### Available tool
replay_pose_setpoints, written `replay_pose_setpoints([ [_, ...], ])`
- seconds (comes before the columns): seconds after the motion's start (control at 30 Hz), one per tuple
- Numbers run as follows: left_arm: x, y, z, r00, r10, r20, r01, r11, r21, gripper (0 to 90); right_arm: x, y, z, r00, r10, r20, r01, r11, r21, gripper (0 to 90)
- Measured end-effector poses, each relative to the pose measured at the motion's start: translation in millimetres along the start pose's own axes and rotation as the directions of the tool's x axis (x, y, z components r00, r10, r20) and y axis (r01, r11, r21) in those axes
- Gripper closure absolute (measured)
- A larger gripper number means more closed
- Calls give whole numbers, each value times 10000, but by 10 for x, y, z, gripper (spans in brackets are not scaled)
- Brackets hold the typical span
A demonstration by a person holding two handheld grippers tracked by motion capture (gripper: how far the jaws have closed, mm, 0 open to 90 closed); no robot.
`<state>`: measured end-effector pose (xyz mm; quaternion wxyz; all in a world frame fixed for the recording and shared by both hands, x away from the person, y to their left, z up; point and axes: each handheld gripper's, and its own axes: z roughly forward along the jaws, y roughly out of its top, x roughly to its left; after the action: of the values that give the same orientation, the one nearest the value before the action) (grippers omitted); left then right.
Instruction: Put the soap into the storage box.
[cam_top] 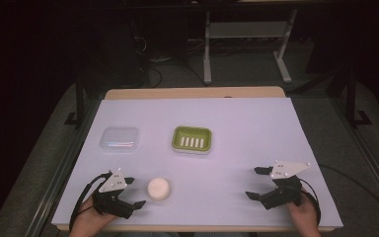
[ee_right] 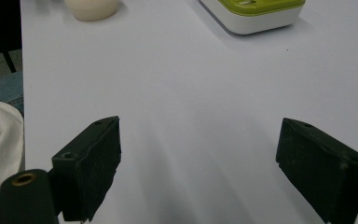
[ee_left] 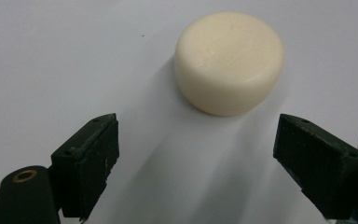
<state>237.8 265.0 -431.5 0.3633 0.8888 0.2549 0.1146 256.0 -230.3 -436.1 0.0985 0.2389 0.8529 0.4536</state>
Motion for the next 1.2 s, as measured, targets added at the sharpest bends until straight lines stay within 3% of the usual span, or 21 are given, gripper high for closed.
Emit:
replay_pose_setpoints([
  [0.57, -69, 158, 38, 9979, 604, 220, -609, 9979, 232, 140, 8, -12, 0, 10000, 0, 18, 0, 10000, 38, 131],
  [1.2, -118, 434, 123, 9885, 1382, 610, -1437, 9849, 967, 139, 19, -16, 7, 10000, 5, -5, -5, 10000, 31, 131],
])
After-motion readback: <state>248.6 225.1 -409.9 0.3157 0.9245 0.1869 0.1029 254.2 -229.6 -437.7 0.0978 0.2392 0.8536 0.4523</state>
